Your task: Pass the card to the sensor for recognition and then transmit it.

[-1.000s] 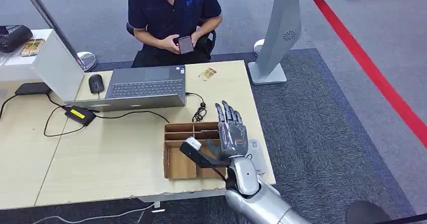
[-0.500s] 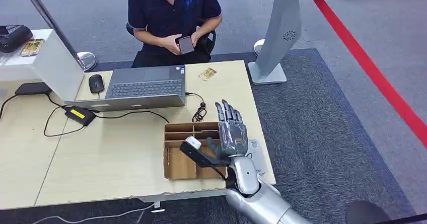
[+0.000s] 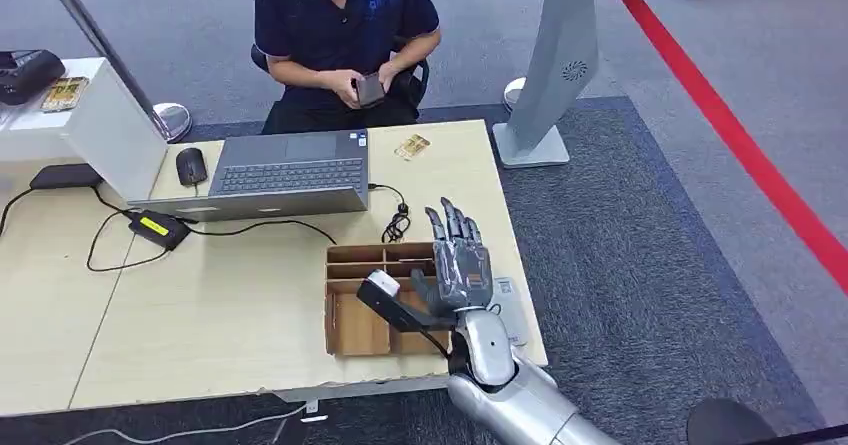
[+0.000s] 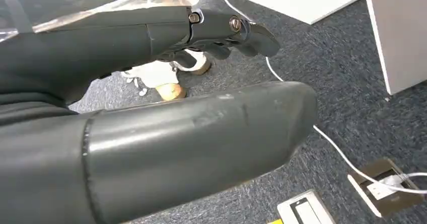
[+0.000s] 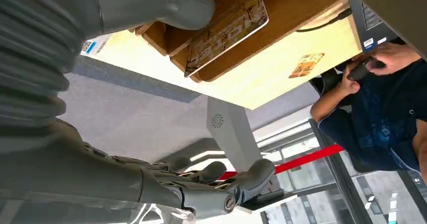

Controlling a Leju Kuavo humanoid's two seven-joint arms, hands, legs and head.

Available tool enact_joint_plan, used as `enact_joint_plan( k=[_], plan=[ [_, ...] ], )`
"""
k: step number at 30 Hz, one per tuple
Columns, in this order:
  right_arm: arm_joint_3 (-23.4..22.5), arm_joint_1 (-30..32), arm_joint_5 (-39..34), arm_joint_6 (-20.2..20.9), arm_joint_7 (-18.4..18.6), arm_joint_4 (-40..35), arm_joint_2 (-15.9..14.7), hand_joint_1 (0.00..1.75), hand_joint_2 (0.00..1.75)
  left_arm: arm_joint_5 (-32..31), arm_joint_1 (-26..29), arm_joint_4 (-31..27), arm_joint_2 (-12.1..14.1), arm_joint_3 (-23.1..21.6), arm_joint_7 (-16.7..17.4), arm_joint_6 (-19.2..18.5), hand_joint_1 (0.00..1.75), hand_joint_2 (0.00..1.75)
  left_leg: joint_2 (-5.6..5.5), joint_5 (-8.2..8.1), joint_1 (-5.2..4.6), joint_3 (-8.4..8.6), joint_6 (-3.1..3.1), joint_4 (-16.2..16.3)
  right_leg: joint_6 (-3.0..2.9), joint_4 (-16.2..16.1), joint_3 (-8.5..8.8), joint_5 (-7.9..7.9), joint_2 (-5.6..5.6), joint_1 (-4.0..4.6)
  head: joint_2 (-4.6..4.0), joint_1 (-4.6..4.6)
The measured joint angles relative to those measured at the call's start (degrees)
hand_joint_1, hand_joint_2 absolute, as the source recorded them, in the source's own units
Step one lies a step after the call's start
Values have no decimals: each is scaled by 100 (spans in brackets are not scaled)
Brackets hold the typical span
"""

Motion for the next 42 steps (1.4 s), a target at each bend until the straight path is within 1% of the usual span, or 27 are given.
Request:
enact_joint_plan(
  k=[4, 13, 18, 19, 21, 23, 30, 36, 42],
  plan=[
    [0, 0, 0, 4, 0, 0, 0, 26, 175, 2, 0, 0, 0, -2, 0, -2, 0, 0, 0, 0, 0, 0, 0, 0, 0, 0, 0, 0, 0, 0, 0, 0],
    [0, -1, -4, 9, 0, 0, 0, 24, 175, 15, 0, 0, 2, -4, 0, 0, 0, 0, 0, 0, 0, 0, 0, 0, 0, 0, 0, 0, 0, 0, 0, 0],
    [0, 0, -7, 39, 0, 0, 0, 30, 175, 17, 0, 0, 2, -4, 0, 0, 0, 0, 0, 0, 0, 0, 0, 0, 0, 0, 0, 0, 0, 0, 0, 0],
    [0, 1, -15, 44, 0, 0, 0, 37, 175, 18, 0, 0, 2, -4, 0, 0, 0, 0, 0, 0, 0, 0, 0, 0, 0, 0, 0, 0, 0, 0, 0, 0],
    [0, 1, -24, 44, 0, 0, 0, 42, 175, 20, 0, 0, 2, -5, 0, 0, 0, 0, 0, 0, 0, 0, 0, 0, 0, 0, 0, 0, 0, 0, 0, 0],
    [0, 2, -42, 46, 0, 0, 0, 44, 175, 35, 0, 0, 4, -5, 0, 0, 0, 0, 0, 0, 0, 0, 0, 0, 0, 0, 0, 0, 0, 0, 0, 0],
    [0, 2, -57, 50, -2, 0, 0, 44, 175, 37, -1, 0, 4, -7, 0, 0, 0, 0, 0, 0, 0, 0, 0, 0, 0, 0, 0, 0, 0, 0, 0, 0],
    [0, 1, -57, 48, -4, 17, 0, 40, 175, 50, -1, 0, 9, -15, 0, 0, 0, 0, 0, 0, 0, 0, 0, 0, 0, 0, 0, 0, 0, 1, 0, 0],
    [2, 5, -59, 57, -7, 44, 2, 47, 175, 52, -1, 0, 17, -20, 0, 2, 0, 0, 0, 0, 1, 0, 0, 0, 0, 0, -1, 0, 0, 1, 0, 0]
  ],
)
